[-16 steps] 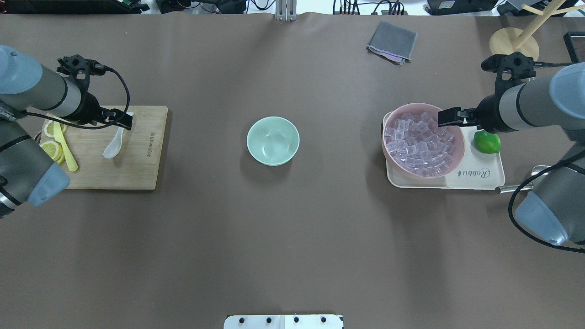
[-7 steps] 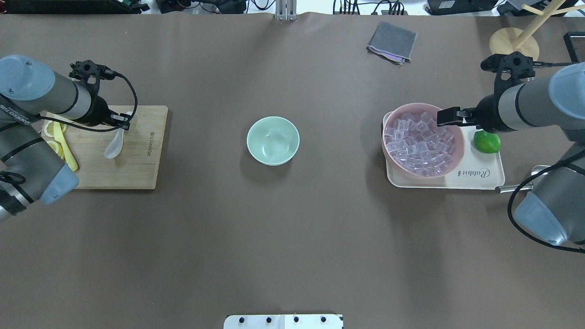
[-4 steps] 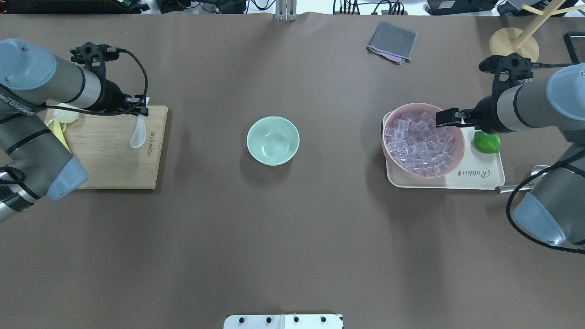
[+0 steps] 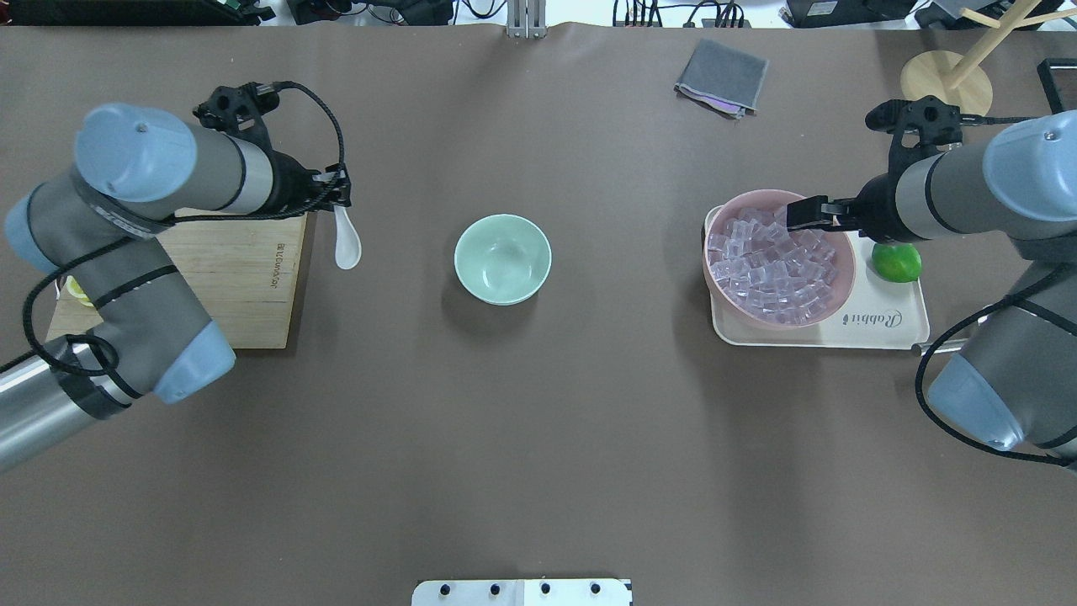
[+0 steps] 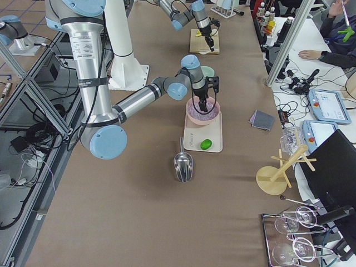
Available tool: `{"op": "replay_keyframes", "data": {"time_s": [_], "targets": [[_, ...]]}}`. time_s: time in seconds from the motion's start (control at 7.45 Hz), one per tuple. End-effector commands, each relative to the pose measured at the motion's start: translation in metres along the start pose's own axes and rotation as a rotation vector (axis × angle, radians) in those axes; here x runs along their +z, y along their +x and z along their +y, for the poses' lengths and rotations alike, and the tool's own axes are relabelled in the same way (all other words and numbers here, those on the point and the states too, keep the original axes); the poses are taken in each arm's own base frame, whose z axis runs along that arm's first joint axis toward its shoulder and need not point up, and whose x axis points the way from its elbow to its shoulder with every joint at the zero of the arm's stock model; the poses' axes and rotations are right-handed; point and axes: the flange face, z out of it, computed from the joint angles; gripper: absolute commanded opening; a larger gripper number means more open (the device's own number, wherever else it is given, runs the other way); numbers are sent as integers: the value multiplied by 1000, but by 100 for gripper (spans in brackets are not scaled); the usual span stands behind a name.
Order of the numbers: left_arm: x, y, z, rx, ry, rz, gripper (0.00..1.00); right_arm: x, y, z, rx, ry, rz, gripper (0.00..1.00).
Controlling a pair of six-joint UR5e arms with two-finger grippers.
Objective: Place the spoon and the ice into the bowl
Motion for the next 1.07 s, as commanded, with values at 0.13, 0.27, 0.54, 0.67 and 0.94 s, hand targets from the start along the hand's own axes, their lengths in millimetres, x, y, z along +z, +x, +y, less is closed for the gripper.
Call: {"op": "replay_keyframes", "data": {"time_s": [0.13, 0.27, 0.54, 0.67, 0.94], "targets": [[15, 57, 57, -131, 60, 46, 0, 16, -52, 6, 89, 32, 69, 97], [28, 79, 73, -151, 94, 41, 0, 18, -57, 12, 91, 39, 71, 97], [44, 98, 96, -179, 132, 40, 13, 24, -62, 20, 92, 51, 79, 97], [43, 98, 95, -170, 134, 42, 59, 25, -63, 23, 88, 48, 78, 98], [20, 108, 98, -36, 117, 79, 98, 27, -63, 26, 82, 68, 89, 98]]}}
